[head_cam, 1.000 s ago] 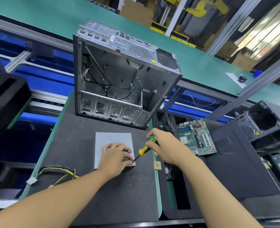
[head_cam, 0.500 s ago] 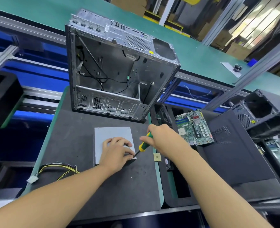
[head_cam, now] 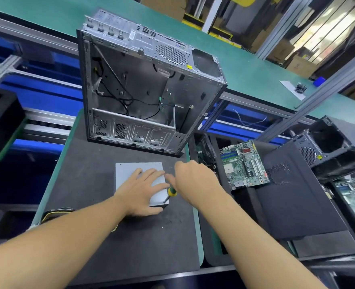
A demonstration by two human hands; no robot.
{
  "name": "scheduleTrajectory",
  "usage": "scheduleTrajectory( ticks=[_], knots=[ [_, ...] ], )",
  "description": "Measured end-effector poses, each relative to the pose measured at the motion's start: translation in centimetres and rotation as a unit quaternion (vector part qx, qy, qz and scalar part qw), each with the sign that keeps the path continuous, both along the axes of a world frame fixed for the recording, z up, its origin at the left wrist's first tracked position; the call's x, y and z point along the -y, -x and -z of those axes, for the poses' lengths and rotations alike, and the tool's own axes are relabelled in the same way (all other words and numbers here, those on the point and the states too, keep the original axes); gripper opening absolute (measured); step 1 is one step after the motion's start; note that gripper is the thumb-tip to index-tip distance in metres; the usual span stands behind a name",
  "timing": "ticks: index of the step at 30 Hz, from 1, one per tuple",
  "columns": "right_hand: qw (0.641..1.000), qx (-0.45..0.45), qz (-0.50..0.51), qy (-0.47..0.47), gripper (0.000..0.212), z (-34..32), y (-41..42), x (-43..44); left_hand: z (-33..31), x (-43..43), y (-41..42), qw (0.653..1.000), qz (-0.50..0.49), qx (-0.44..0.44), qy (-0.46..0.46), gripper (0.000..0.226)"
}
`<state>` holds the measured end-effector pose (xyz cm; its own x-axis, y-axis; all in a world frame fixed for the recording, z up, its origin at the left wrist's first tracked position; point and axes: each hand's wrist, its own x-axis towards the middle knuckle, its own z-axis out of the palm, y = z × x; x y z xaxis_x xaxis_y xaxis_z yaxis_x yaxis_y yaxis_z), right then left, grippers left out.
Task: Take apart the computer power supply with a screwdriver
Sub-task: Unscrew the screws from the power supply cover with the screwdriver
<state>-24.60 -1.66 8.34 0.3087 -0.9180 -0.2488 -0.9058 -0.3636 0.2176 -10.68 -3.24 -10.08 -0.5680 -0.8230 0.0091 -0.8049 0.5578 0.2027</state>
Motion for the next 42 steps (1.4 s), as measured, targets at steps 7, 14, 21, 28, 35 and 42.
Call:
scheduleTrajectory(
  ticks=[7,14,21,28,35,42],
  knots=[
    [0.983,0.092,0.003,-0.159,0.021,-1.1,1.6,0.5,1.1,0.5,-0.1,1.0,0.011,0.021,0.01,0.071],
    [0.991,0.078,0.046,-0.095,0.041,-1.2,1.5,0.4,1.2,0.5,-0.1,1.0,0.003,0.028,0.001,0.075],
    [0.979,0.14,0.043,-0.145,0.021,-1.3,1.7,1.1,1.0,0.5,-0.1,0.999,-0.003,0.039,-0.003,0.075],
    [0.981,0.134,0.066,-0.125,0.019,-1.2,1.6,0.6,0.7,0.5,-0.1,0.999,-0.001,0.041,-0.008,0.074],
    [0.961,0.162,0.085,-0.206,0.028,-2.0,1.7,1.2,0.6,0.4,0.0,0.999,-0.004,0.049,-0.004,0.073],
    [0.982,0.126,0.085,-0.114,0.035,-1.3,1.2,0.6,0.8,0.5,-0.1,0.999,-0.003,0.047,-0.008,0.076]
  ],
)
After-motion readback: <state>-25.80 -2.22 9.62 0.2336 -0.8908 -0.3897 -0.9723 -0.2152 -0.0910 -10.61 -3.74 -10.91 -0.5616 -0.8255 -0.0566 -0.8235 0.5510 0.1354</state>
